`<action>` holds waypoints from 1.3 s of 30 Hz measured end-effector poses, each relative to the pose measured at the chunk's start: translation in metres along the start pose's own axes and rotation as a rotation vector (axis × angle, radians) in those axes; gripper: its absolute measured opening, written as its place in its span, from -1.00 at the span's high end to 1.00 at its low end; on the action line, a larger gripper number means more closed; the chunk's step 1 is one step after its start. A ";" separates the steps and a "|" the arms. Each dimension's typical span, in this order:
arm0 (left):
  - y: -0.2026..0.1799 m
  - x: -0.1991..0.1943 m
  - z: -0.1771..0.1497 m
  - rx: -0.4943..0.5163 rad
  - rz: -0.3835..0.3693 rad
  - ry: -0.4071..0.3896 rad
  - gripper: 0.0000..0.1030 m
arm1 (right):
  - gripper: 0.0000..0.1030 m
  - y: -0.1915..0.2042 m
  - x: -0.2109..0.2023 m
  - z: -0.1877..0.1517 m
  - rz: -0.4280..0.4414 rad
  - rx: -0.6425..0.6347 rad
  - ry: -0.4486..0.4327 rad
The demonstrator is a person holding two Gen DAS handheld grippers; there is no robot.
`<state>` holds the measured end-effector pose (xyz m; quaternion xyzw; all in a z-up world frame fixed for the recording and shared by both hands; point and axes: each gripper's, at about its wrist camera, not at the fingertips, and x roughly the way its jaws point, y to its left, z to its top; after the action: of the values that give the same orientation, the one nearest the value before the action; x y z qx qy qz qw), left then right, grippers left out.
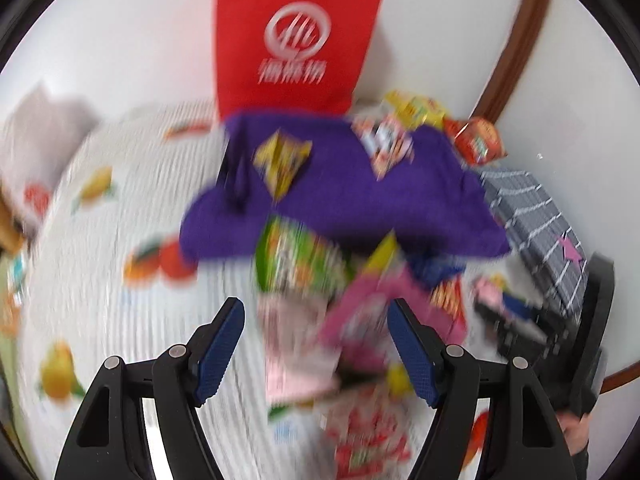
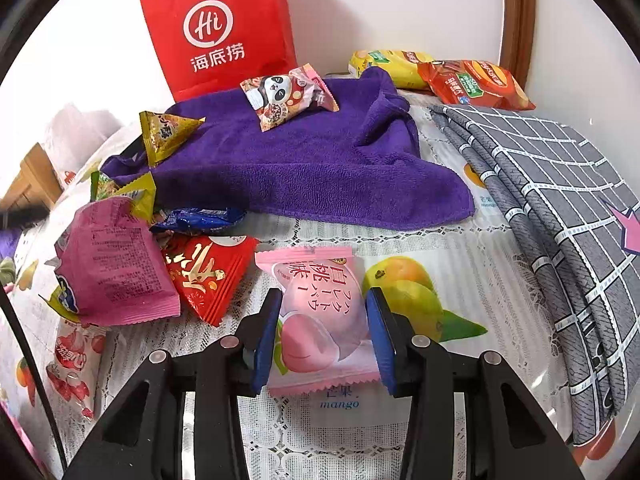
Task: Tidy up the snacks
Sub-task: 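Grasp the red-and-white fruit candy bag with the left gripper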
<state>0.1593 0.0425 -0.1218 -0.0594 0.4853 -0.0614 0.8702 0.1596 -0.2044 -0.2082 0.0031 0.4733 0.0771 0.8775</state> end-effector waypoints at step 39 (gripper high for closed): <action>-0.037 0.016 -0.075 0.053 0.110 0.040 0.00 | 0.17 -0.011 -0.004 -0.002 0.026 0.059 -0.010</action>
<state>0.1014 -0.0001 -0.1682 -0.0084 0.5033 -0.0271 0.8636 0.1569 -0.2155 -0.2067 0.0355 0.4707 0.0745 0.8784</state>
